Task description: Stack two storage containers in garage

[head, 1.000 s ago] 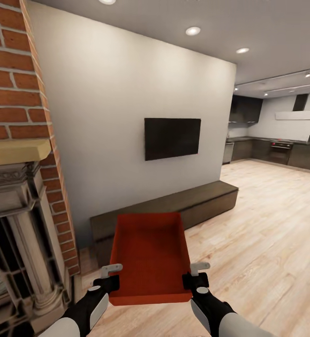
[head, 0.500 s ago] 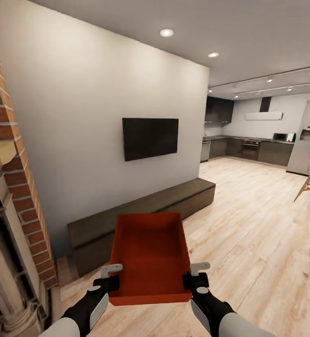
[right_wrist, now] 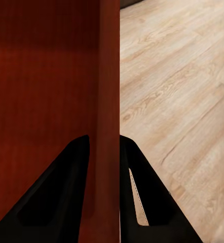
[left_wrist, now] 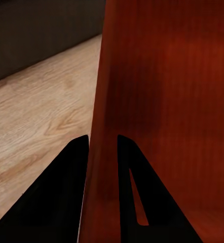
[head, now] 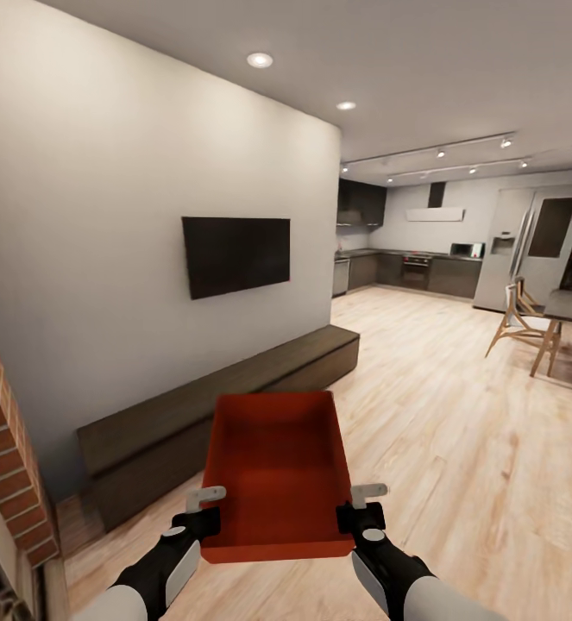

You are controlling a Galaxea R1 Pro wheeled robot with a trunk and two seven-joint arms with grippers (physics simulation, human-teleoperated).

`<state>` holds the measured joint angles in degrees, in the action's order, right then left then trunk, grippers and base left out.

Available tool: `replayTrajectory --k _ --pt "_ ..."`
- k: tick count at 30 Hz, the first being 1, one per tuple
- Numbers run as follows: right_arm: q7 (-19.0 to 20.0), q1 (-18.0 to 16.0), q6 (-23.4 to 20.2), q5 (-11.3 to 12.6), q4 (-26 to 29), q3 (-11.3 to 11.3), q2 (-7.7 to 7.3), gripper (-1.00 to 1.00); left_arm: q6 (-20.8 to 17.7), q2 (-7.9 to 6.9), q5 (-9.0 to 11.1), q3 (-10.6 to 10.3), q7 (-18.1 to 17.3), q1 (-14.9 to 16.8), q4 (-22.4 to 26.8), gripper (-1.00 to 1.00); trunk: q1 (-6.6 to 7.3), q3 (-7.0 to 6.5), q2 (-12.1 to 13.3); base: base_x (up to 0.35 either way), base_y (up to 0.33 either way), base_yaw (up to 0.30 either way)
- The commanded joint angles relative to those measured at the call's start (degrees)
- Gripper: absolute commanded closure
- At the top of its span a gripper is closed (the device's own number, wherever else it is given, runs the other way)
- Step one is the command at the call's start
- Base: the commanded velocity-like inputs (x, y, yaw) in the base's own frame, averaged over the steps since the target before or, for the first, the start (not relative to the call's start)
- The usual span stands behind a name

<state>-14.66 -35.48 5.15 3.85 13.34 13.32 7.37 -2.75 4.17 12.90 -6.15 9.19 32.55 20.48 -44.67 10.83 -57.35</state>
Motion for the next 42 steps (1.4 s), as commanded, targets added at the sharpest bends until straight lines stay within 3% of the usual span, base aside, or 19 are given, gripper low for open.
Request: replayTrajectory --k 1,26,42 --pt "-0.54 -0.11 0.39 -0.43 0.10 -1.02 0.02 1.00 -0.32 -0.04 0.52 -0.36 0.76 -0.03 0.00 1.00 0.00 0.08 -0.06 0.000 0.000 -0.288" --pt "-0.54 -0.11 0.39 -0.43 0.10 -1.02 0.02 1.00 -0.32 -0.04 0.46 -0.44 0.83 -0.03 0.08 1.00 0.00 0.08 -0.06 0.000 0.000 -0.288" --pt "-0.53 -0.11 0.39 -0.45 0.10 -1.02 0.02 1.00 -0.32 -0.04 0.46 -0.76 2.73 -0.03 0.07 1.00 0.00 0.08 -0.06 0.000 0.000 -0.288"
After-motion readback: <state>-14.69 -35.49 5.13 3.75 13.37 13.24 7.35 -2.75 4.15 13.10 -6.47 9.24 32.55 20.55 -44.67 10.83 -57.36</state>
